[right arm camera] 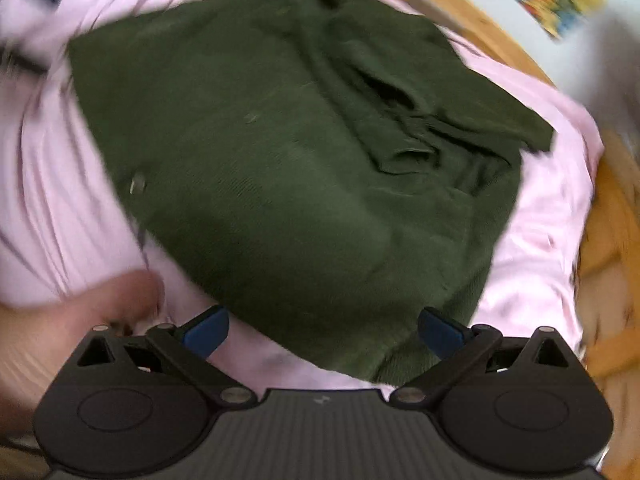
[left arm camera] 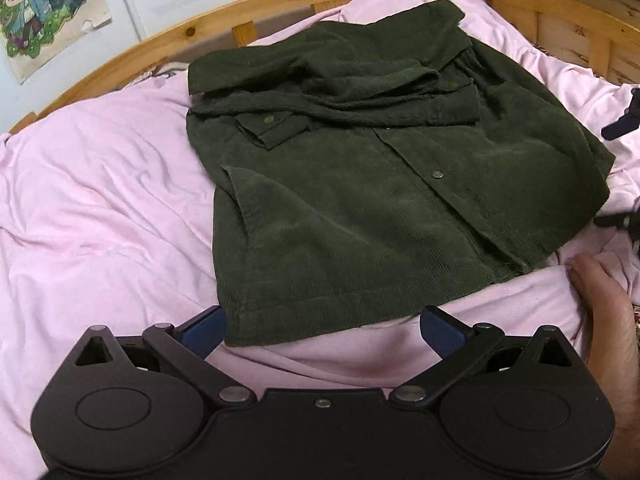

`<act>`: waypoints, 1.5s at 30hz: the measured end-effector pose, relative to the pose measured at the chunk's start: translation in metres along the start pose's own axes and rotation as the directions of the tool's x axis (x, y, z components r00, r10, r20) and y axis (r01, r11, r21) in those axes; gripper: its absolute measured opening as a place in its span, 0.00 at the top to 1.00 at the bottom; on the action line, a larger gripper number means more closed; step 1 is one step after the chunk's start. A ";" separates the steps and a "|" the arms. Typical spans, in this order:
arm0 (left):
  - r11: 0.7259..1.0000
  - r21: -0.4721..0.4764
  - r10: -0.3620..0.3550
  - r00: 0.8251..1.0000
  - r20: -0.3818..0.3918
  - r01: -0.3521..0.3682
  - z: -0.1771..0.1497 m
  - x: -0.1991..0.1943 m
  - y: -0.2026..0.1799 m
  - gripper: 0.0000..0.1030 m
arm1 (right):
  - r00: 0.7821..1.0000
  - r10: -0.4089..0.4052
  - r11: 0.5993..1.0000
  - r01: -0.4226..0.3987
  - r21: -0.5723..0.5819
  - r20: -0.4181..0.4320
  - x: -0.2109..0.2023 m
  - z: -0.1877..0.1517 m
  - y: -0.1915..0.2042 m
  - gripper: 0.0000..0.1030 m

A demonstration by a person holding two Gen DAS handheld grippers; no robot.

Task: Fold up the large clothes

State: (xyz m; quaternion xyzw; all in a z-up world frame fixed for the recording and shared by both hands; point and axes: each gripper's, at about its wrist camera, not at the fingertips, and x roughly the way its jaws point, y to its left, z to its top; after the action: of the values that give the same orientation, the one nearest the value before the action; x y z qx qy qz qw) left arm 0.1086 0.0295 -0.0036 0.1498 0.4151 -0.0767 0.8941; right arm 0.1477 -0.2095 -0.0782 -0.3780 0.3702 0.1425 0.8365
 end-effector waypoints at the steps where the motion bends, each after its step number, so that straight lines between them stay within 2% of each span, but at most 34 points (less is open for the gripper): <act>1: 1.000 -0.008 0.000 1.000 -0.007 0.000 0.000 0.002 0.001 0.01 | 1.000 -0.016 1.000 0.016 -0.025 -0.002 0.002 0.001 0.006 0.01; 3: 1.000 -0.029 -0.007 1.000 -0.020 0.007 0.002 0.005 0.005 0.01 | 0.998 -0.053 0.997 0.054 -0.048 0.019 0.006 0.002 0.011 0.01; 6: 0.999 -0.046 -0.015 0.999 -0.028 0.014 0.003 0.010 0.008 0.01 | 0.994 -0.089 0.996 0.089 0.005 0.061 0.006 0.005 0.005 0.01; 8: 0.999 -0.043 -0.019 0.999 -0.033 0.018 0.002 0.013 0.007 0.01 | 0.991 -0.088 0.994 0.080 0.080 0.097 0.007 0.005 -0.006 0.01; 10: 0.999 -0.032 -0.028 0.999 -0.038 0.027 0.003 0.015 0.004 0.01 | 0.986 -0.064 0.990 0.043 0.134 0.152 0.003 0.004 -0.018 0.07; 12: 0.999 -0.011 -0.040 0.998 -0.042 0.039 0.003 0.016 -0.001 0.01 | 0.977 -0.005 0.986 -0.031 0.163 0.215 0.001 0.006 -0.031 0.31; 13: 0.999 0.002 -0.045 0.998 -0.041 0.045 0.003 0.017 -0.004 0.01 | 0.972 0.030 0.983 -0.072 0.172 0.234 0.002 0.006 -0.034 0.36; 15: 0.998 0.034 -0.055 0.998 -0.040 0.056 0.002 0.018 -0.009 0.01 | 0.963 0.100 0.974 -0.146 0.175 0.249 0.002 0.009 -0.039 0.67; 16: 0.997 0.051 -0.058 0.998 -0.041 0.060 0.001 0.018 -0.012 0.01 | 0.957 0.135 0.965 -0.186 0.184 0.257 0.002 0.011 -0.043 0.74; 17: 0.996 0.071 -0.058 0.997 -0.041 0.060 0.001 0.019 -0.015 0.01 | 0.954 0.148 0.957 -0.205 0.203 0.261 0.000 0.013 -0.046 0.76; 20: 0.992 0.115 -0.046 0.998 -0.036 0.050 0.000 0.020 -0.024 0.01 | 0.932 0.188 0.902 -0.289 0.321 0.309 -0.002 0.022 -0.068 0.77; 23: 0.992 0.126 -0.018 1.000 -0.022 0.021 0.001 0.022 -0.028 0.01 | 0.914 0.182 0.861 -0.326 0.390 0.363 -0.008 0.028 -0.087 0.79; 29: 0.992 0.094 0.090 0.995 -0.045 -0.085 0.007 0.042 -0.021 0.01 | 0.899 0.164 0.842 -0.342 0.417 0.406 -0.008 0.039 -0.109 0.79; 31: 0.985 0.117 0.133 0.991 -0.032 -0.128 0.009 0.049 -0.019 0.01 | 0.896 0.161 0.830 -0.350 0.434 0.415 -0.008 0.041 -0.109 0.79; 36: 0.923 0.295 0.240 0.969 0.065 -0.248 0.010 0.069 -0.030 0.01 | 0.882 0.145 0.779 -0.381 0.498 0.448 -0.003 0.048 -0.123 0.80; 39: 0.901 0.350 0.243 0.967 0.079 -0.255 0.011 0.078 -0.035 0.01 | 0.877 0.131 0.759 -0.388 0.523 0.461 0.000 0.054 -0.133 0.81; 45: 0.860 0.452 0.204 0.971 0.121 -0.237 0.004 0.084 -0.044 0.01 | 0.874 0.126 0.749 -0.394 0.533 0.469 0.004 0.064 -0.139 0.82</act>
State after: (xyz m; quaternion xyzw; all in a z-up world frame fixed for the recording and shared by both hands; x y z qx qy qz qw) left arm 0.1540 -0.0142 -0.0747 0.4025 0.3338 -0.0756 0.8490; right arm 0.2550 -0.2565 0.0204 0.0088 0.2648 0.2073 0.9417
